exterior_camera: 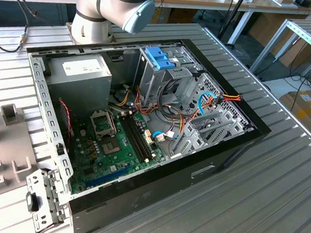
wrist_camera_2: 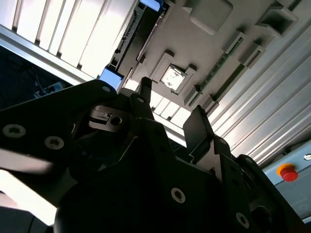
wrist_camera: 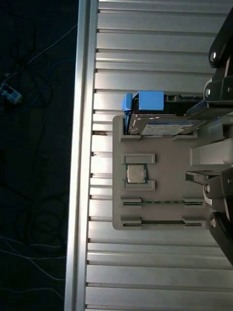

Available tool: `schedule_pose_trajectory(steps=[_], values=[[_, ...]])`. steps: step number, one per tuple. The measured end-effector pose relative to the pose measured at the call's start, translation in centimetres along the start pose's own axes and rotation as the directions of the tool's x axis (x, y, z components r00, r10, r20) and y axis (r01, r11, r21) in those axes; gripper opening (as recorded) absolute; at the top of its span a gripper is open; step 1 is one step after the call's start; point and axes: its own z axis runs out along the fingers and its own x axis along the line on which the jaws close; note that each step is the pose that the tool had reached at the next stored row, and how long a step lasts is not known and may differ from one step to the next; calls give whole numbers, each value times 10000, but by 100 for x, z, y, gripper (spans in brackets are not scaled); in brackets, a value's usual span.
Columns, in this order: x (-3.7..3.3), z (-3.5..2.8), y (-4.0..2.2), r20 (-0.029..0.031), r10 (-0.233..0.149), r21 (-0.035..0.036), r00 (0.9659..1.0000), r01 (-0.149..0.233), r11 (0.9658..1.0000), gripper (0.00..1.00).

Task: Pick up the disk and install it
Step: 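Pick up the disk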

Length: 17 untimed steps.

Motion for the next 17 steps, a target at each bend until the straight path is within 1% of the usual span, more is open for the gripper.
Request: schedule_pose_trajectory(steps=[2,3,4,5,6,8,17], values=[[-1,4,0,2,94,3,10000,-94,10000,54],[-2,9,-1,6,296,4,9996,-296,9996,54],[-2,18,0,13,596,13,9982,-596,9982,54],[-2,27,0,21,928,19,9957,-928,9957,54],[-1,32,0,26,1122,23,9937,-1122,9937,54],[-2,36,-1,28,1306,24,9914,-1306,9914,54],[-2,70,-2,29,1308,26,9914,-1309,9914,54]])
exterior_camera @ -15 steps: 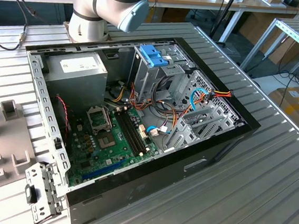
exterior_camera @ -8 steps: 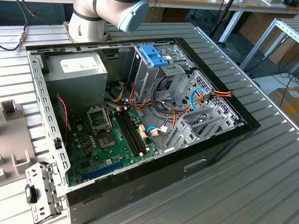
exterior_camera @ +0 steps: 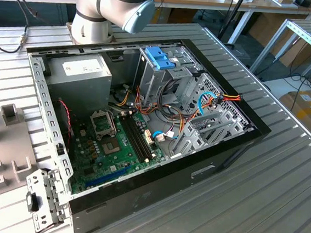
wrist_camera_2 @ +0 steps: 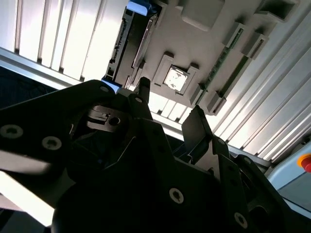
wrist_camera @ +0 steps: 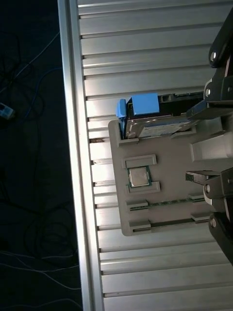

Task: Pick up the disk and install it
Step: 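Pick up the disk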

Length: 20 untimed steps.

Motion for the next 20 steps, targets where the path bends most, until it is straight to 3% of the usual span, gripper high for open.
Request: schedule_pose_trajectory(steps=[20], values=[[1,60,-3,0,3,0,10000,-3,10000,54]])
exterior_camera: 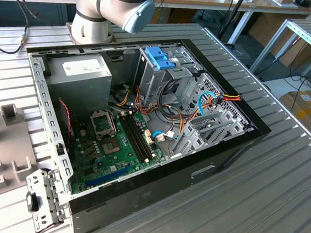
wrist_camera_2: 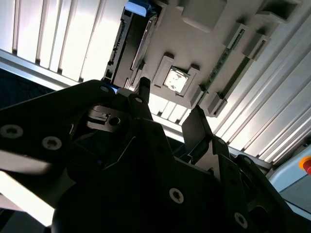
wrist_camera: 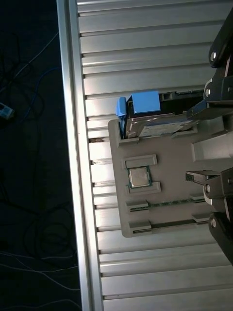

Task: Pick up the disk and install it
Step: 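Pick up the disk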

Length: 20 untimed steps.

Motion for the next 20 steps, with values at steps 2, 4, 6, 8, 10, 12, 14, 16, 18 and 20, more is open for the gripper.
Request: schedule_pose_trajectory(steps=[2,4,6,8,10,12,14,16,18,20], values=[[0,5,0,0,0,0,10000,0,10000,54],[-3,11,0,1,0,1,10000,0,10000,54],[-18,18,1,0,0,1,10000,0,10000,54],[-67,28,5,1,-1,0,10000,1,10000,54],[-101,36,9,0,-1,2,10000,1,10000,54],[-138,45,12,1,0,0,10000,0,10000,54],[-162,55,15,2,0,0,10000,0,10000,54],[-174,61,15,1,0,0,10000,0,10000,54],[-186,68,17,2,-3,1,10000,3,10000,54],[-193,75,17,3,-6,2,10000,6,10000,54]])
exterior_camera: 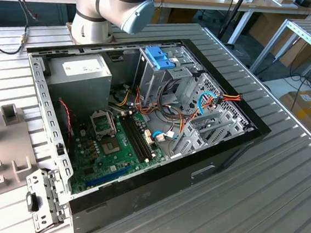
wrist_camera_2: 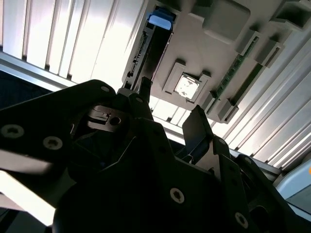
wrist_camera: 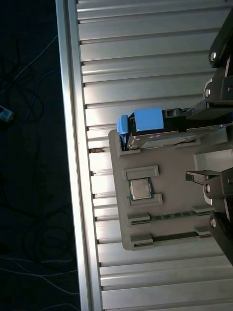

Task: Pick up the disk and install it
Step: 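Pick up the disk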

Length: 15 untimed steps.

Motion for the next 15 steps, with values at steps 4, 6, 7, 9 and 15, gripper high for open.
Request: schedule_pose_trajectory(steps=[4,6,7,9,15], values=[[-20,19,1,0,-5,-1,10000,5,10000,54],[-27,30,2,1,-4,-2,10000,4,10000,54],[-29,33,2,1,-4,-1,10000,4,10000,54],[-35,42,2,4,-4,-3,10000,4,10000,54],[-81,66,6,5,-5,-2,10000,5,10000,54]])
